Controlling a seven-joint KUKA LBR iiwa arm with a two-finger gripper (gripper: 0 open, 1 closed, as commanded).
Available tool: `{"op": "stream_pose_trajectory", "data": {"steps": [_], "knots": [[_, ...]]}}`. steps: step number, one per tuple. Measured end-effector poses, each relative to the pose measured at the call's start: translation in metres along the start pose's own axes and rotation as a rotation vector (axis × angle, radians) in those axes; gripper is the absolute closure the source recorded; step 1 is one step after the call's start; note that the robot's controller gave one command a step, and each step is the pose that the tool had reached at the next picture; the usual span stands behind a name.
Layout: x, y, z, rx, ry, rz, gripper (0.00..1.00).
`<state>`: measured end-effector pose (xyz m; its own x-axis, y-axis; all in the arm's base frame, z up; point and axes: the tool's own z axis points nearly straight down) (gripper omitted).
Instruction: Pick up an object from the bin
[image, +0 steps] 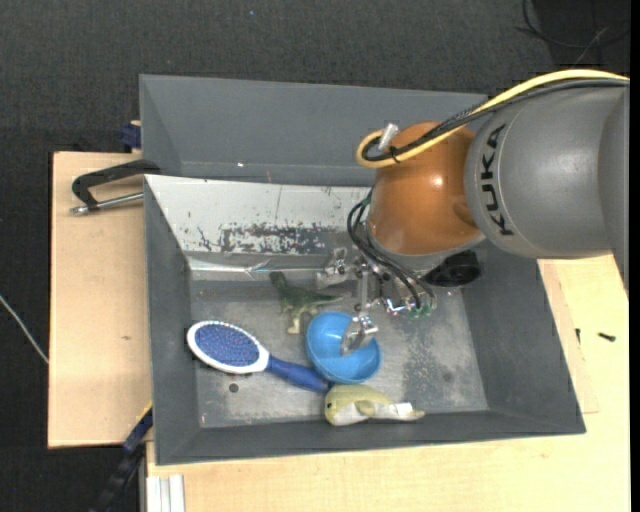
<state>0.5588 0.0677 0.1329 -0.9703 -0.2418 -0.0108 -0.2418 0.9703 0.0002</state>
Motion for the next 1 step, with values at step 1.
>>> {"op": "stream_pose_trajectory", "data": {"steps": [1], "knots": [[0.0075,-0.0061,0.0561,0.006,0.013,-0.239,0.0]]}}
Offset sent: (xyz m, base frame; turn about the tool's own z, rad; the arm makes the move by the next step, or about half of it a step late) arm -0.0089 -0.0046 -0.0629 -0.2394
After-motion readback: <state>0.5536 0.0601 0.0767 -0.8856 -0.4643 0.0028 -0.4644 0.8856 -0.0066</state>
